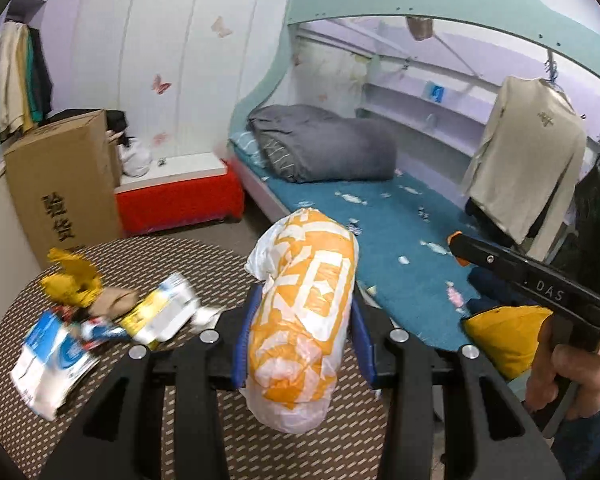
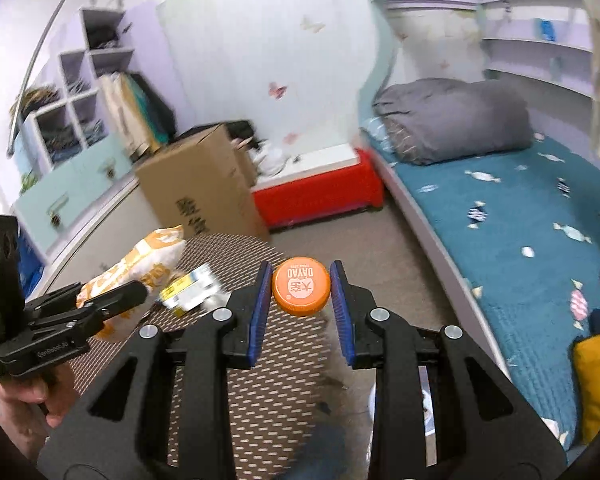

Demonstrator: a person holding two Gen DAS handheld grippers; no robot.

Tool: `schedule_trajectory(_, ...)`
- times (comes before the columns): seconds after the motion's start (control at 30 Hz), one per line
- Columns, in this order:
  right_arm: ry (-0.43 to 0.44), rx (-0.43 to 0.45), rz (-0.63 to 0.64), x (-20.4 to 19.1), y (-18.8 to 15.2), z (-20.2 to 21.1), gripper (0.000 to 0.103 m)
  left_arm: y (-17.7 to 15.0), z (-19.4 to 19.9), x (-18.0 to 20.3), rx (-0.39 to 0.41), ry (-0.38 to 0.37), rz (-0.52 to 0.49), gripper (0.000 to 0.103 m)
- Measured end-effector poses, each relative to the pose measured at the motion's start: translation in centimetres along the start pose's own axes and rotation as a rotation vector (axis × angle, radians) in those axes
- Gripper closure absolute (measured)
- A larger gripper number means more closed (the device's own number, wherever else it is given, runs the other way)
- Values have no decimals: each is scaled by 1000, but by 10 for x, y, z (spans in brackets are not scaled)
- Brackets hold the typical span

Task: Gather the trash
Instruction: 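Carry the bottle cap and bread bag over the blue bin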

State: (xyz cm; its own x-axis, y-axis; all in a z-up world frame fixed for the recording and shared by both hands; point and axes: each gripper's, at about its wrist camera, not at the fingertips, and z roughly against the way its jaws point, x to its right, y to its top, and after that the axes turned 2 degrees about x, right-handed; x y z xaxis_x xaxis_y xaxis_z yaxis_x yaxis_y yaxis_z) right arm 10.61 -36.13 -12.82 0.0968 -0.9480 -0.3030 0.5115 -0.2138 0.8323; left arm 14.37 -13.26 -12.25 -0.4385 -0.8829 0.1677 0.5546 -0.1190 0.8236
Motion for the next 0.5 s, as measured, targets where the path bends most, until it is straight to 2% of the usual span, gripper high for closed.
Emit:
schedule_trajectory(0.2, -88, 16, -96, 62, 1, 10, 74, 13, -38, 38, -29, -60, -11, 62)
schedule_trajectory(0.5, -154, -108, -255, 148, -38, -30, 74, 6, -117, 83, -176, -114, -25, 62)
